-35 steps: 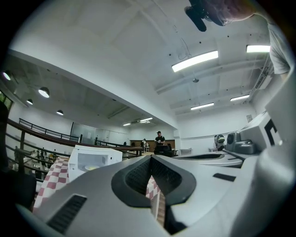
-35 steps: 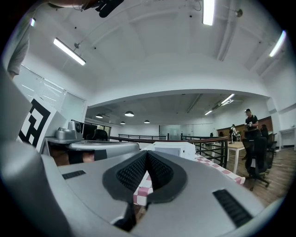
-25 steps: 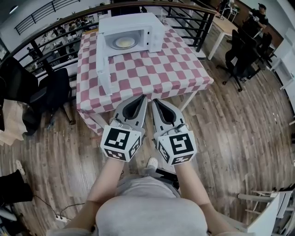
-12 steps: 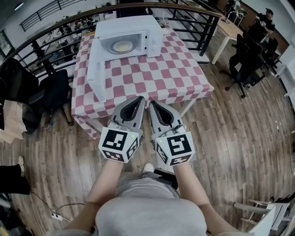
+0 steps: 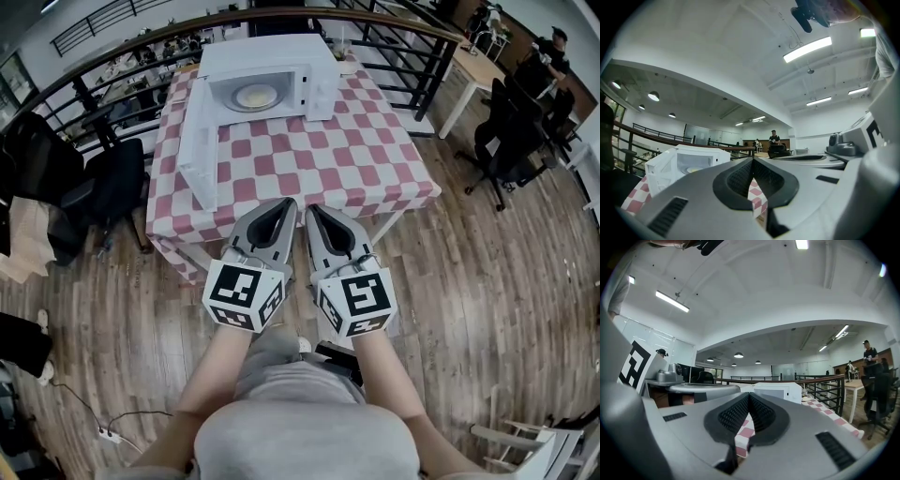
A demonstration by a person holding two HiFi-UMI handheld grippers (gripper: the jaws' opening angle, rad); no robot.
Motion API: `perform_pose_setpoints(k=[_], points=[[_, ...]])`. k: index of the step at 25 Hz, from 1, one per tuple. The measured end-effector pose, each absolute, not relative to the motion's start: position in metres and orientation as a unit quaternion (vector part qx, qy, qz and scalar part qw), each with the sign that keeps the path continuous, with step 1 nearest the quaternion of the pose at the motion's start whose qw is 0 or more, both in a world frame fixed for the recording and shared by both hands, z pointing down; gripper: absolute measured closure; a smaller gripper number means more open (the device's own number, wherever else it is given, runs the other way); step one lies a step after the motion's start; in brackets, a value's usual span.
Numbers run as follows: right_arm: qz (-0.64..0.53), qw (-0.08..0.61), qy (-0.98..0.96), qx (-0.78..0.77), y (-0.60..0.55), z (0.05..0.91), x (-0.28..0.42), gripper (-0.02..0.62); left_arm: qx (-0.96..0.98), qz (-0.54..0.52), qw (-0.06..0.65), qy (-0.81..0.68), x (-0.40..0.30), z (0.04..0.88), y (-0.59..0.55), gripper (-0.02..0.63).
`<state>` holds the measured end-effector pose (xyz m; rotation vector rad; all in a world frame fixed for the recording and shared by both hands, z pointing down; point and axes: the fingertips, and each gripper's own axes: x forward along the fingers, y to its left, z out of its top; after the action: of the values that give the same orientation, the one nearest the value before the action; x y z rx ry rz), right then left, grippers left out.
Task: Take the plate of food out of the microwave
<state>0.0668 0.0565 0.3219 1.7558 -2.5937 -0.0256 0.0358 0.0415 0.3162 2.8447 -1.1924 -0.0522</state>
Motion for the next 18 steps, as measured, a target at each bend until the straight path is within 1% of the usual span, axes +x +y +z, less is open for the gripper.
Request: perform_pose_setpoints(k=[18], points=[[-0.004,0.01,-0.837,0.547,-0.011,0.334,0.075,0.571,0.912,-0.029,0.032,-0.408,0.04,0.324,-0.027,0.603]])
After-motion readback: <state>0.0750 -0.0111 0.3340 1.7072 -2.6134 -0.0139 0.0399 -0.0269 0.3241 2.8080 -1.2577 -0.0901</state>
